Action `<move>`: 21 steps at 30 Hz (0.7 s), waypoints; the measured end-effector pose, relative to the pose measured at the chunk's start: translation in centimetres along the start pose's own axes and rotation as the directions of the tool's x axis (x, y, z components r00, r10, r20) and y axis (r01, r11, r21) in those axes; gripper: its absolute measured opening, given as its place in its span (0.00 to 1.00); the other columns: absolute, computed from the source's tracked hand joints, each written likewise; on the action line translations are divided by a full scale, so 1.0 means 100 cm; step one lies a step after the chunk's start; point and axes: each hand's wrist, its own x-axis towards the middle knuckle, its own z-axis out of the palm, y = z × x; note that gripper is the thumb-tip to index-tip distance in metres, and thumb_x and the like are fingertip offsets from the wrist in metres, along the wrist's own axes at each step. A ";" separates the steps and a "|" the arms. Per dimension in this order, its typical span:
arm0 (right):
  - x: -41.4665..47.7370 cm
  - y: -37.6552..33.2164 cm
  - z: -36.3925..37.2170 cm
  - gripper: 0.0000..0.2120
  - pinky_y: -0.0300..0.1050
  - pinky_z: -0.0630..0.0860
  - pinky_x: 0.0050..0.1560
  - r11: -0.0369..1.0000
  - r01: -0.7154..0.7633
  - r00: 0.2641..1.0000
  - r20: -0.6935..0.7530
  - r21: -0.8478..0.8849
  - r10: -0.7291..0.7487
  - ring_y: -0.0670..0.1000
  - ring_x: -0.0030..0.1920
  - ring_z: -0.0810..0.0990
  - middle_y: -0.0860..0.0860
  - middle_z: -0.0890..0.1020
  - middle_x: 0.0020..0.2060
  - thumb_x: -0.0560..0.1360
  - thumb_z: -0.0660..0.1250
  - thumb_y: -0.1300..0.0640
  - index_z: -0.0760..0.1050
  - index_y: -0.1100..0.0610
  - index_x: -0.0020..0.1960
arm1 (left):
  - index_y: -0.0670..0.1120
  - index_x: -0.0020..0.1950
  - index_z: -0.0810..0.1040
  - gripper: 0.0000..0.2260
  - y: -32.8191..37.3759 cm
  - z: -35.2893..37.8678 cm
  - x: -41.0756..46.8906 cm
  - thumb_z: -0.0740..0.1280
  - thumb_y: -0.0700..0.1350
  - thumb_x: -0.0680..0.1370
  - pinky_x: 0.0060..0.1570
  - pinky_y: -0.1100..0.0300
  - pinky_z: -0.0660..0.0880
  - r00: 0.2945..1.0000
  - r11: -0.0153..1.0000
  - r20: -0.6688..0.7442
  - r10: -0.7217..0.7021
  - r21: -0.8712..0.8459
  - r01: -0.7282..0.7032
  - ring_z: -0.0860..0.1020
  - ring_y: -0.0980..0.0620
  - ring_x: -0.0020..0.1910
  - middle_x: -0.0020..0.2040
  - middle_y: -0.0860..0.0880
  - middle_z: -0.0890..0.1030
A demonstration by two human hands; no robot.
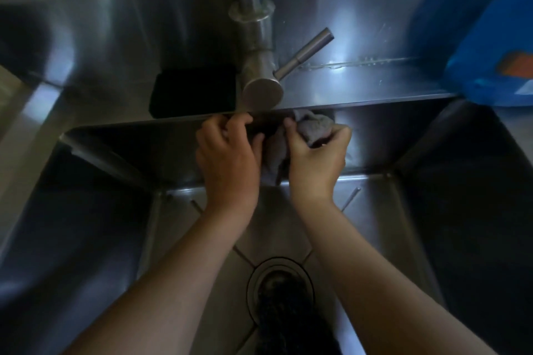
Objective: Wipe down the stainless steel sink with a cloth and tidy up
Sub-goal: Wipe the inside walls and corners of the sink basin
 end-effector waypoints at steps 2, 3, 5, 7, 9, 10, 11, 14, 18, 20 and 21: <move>0.000 0.013 0.000 0.21 0.34 0.71 0.37 0.999 -0.042 0.999 -0.009 0.005 0.042 0.39 0.34 0.73 0.43 0.75 0.34 0.66 0.76 0.52 0.61 0.48 0.38 | 0.42 0.53 0.70 0.17 0.000 0.000 0.000 0.72 0.42 0.69 0.39 0.45 0.73 1.000 1.000 0.015 -0.019 0.001 0.019 0.75 0.33 0.46 0.49 0.33 0.75; 0.000 0.020 0.000 0.20 0.34 0.72 0.38 0.998 -0.063 0.998 -0.008 0.009 0.063 0.39 0.35 0.74 0.44 0.75 0.35 0.66 0.76 0.53 0.62 0.48 0.38 | 0.44 0.53 0.67 0.18 0.000 0.001 0.000 0.72 0.43 0.69 0.40 0.46 0.73 1.000 1.000 0.021 -0.022 0.005 0.022 0.75 0.34 0.47 0.50 0.34 0.74; 0.000 0.034 -0.001 0.19 0.31 0.73 0.38 0.996 -0.094 0.996 -0.005 0.009 0.094 0.38 0.36 0.75 0.44 0.76 0.36 0.67 0.75 0.54 0.62 0.48 0.39 | 0.46 0.53 0.65 0.19 0.000 0.003 -0.001 0.71 0.44 0.69 0.40 0.47 0.72 0.999 1.000 0.022 -0.031 0.003 0.031 0.74 0.35 0.48 0.51 0.35 0.74; 0.001 0.048 -0.003 0.19 0.25 0.70 0.35 0.994 -0.107 0.994 -0.004 -0.019 0.107 0.35 0.35 0.75 0.44 0.76 0.36 0.67 0.75 0.54 0.63 0.48 0.39 | 0.47 0.53 0.64 0.19 0.001 0.006 0.000 0.71 0.44 0.69 0.40 0.47 0.72 0.999 0.999 0.006 -0.044 -0.009 0.044 0.74 0.35 0.49 0.51 0.35 0.74; 0.002 0.061 -0.006 0.19 0.23 0.69 0.33 0.992 -0.118 0.993 -0.001 -0.052 0.118 0.33 0.33 0.75 0.43 0.76 0.36 0.67 0.75 0.54 0.63 0.48 0.39 | 0.47 0.53 0.64 0.20 0.001 0.008 -0.001 0.71 0.44 0.69 0.40 0.48 0.72 0.999 0.999 -0.011 -0.047 -0.014 0.047 0.74 0.35 0.49 0.52 0.36 0.74; 0.003 0.068 -0.008 0.19 0.24 0.69 0.33 0.990 -0.123 0.992 0.003 -0.068 0.123 0.32 0.33 0.75 0.43 0.76 0.36 0.67 0.75 0.54 0.63 0.48 0.39 | 0.47 0.53 0.63 0.20 0.001 0.009 -0.002 0.72 0.44 0.69 0.40 0.48 0.71 0.999 0.999 -0.015 -0.044 -0.015 0.044 0.74 0.35 0.50 0.52 0.36 0.74; 0.004 0.075 -0.010 0.19 0.25 0.70 0.33 0.988 -0.127 0.992 0.009 -0.085 0.128 0.33 0.34 0.75 0.43 0.76 0.36 0.68 0.75 0.54 0.63 0.48 0.39 | 0.47 0.54 0.63 0.20 0.001 0.010 -0.002 0.72 0.44 0.69 0.40 0.48 0.71 0.999 0.999 -0.020 -0.039 -0.012 0.039 0.74 0.35 0.50 0.53 0.36 0.74; 0.007 0.095 -0.017 0.18 0.34 0.72 0.40 0.976 -0.153 0.987 0.015 -0.153 0.157 0.41 0.38 0.75 0.43 0.75 0.37 0.68 0.75 0.53 0.64 0.53 0.44 | 0.48 0.54 0.62 0.21 0.000 0.012 -0.004 0.71 0.45 0.70 0.42 0.48 0.71 0.999 0.999 -0.024 -0.037 -0.010 0.037 0.73 0.36 0.52 0.55 0.36 0.73; 0.011 0.106 -0.024 0.20 0.40 0.72 0.44 0.960 -0.202 0.978 0.010 -0.195 0.208 0.49 0.43 0.77 0.48 0.77 0.39 0.69 0.74 0.53 0.65 0.58 0.48 | 0.49 0.55 0.60 0.20 -0.001 0.010 -0.005 0.69 0.46 0.71 0.44 0.48 0.72 1.000 0.999 0.009 -0.018 -0.026 0.019 0.72 0.37 0.53 0.57 0.36 0.72; 0.012 0.104 -0.025 0.20 0.42 0.75 0.44 0.955 -0.232 0.972 -0.001 -0.183 0.236 0.50 0.43 0.78 0.49 0.77 0.39 0.68 0.75 0.53 0.66 0.57 0.47 | 0.49 0.56 0.60 0.20 -0.003 0.009 -0.005 0.69 0.46 0.72 0.43 0.48 0.71 1.000 1.000 0.012 0.008 -0.024 -0.008 0.72 0.36 0.53 0.57 0.36 0.72; 0.012 0.102 -0.025 0.19 0.41 0.76 0.43 0.954 -0.247 0.968 -0.008 -0.172 0.250 0.49 0.43 0.78 0.48 0.77 0.39 0.67 0.75 0.52 0.66 0.56 0.46 | 0.49 0.56 0.60 0.20 -0.004 0.008 -0.006 0.69 0.46 0.72 0.43 0.48 0.71 1.000 1.000 0.015 0.019 -0.019 -0.019 0.72 0.36 0.53 0.57 0.36 0.72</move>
